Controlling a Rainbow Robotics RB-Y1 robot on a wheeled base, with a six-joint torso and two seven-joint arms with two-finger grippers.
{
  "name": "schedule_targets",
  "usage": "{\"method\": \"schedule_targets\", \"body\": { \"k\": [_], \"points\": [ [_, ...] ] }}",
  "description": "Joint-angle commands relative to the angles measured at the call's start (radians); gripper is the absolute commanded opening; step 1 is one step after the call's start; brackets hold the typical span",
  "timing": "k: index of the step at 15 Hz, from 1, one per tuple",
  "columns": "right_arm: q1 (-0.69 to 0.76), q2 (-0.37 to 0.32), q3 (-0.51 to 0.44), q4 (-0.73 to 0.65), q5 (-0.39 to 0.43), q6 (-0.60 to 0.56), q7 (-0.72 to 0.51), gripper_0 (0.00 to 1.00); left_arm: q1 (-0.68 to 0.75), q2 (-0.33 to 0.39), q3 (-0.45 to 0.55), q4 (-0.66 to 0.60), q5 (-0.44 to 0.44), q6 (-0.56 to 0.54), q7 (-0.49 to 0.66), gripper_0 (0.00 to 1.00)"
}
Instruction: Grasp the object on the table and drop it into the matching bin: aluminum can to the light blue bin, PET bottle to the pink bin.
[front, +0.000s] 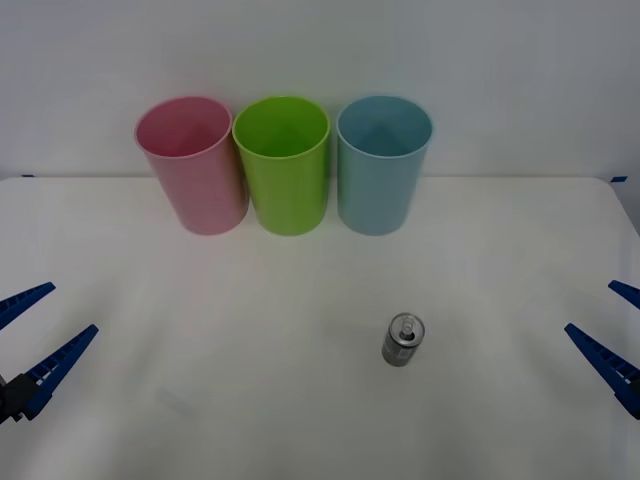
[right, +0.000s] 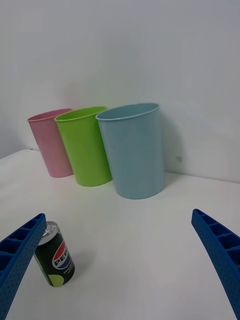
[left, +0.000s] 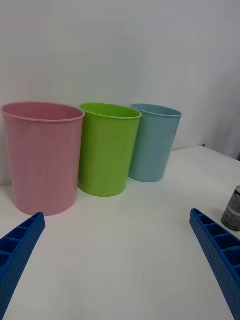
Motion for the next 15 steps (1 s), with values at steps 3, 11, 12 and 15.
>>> {"method": "schedule_targets", "body": {
  "k": [3,11,12,15],
  "points": [
    [0.01,0.019,0.002,0.006,-0.006,-0.005,0.0,1.0,0.0,0.0,0.0,0.0,0.0,0.0,0.0,1.0],
    [0.054,-0.033,0.074,0.012,-0.04,0.01,0.035,1.0,0.0,0.0,0.0,0.0,0.0,0.0,0.0,1.0],
    [0.056,-0.036,0.082,0.021,-0.04,0.007,0.044,1.0,0.0,0.0,0.0,0.0,0.0,0.0,0.0,1.0],
    [0.054,-0.045,0.105,0.063,-0.023,-0.012,0.078,1.0,0.0,0.0,0.0,0.0,0.0,0.0,0.0,1.0]
  ]
}}
